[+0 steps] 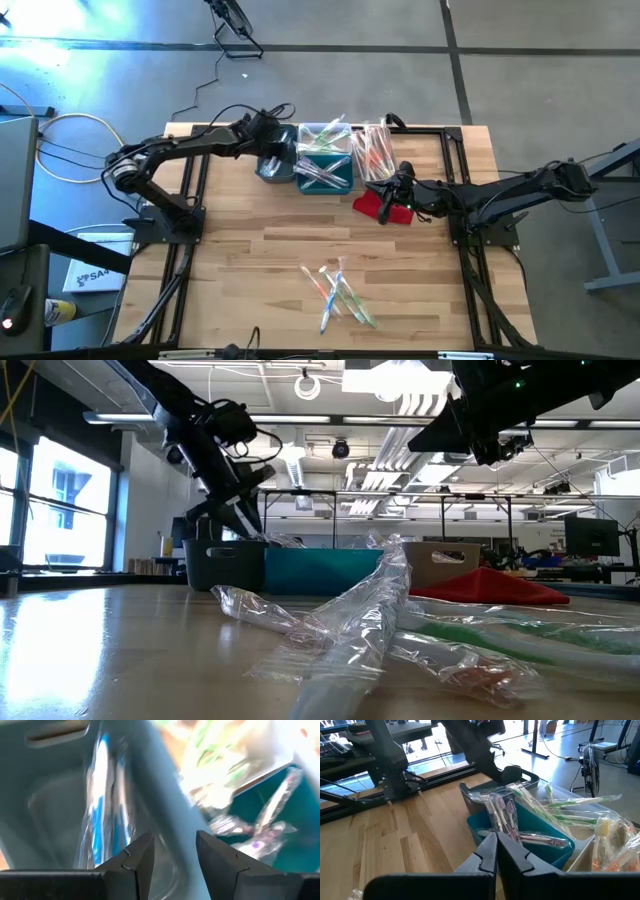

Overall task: Pick & Place Toothbrushes
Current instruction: Put the blue toothbrush into the gray bin

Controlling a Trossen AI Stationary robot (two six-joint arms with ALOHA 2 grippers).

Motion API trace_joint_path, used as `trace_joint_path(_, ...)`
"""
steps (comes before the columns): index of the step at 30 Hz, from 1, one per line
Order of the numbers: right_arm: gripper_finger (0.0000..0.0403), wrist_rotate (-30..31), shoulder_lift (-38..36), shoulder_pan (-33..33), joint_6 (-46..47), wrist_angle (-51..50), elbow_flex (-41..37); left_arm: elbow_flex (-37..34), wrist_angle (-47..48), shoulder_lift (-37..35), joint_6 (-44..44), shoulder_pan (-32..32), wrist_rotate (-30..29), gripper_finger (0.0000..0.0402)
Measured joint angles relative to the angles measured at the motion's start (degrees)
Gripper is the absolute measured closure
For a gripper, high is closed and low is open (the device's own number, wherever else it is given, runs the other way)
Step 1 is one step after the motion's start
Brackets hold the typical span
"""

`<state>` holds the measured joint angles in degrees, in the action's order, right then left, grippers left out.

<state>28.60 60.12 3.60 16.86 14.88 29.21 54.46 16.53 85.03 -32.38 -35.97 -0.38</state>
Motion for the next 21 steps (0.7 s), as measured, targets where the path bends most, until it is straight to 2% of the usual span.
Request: trace_joint_path(21, 0.0398, 0.0, 0.0, -0.02, -0.07, -0.88, 0.0, 1.86, 0.05, -11.25, 5.1, 0.02, 1.3, 0.0261)
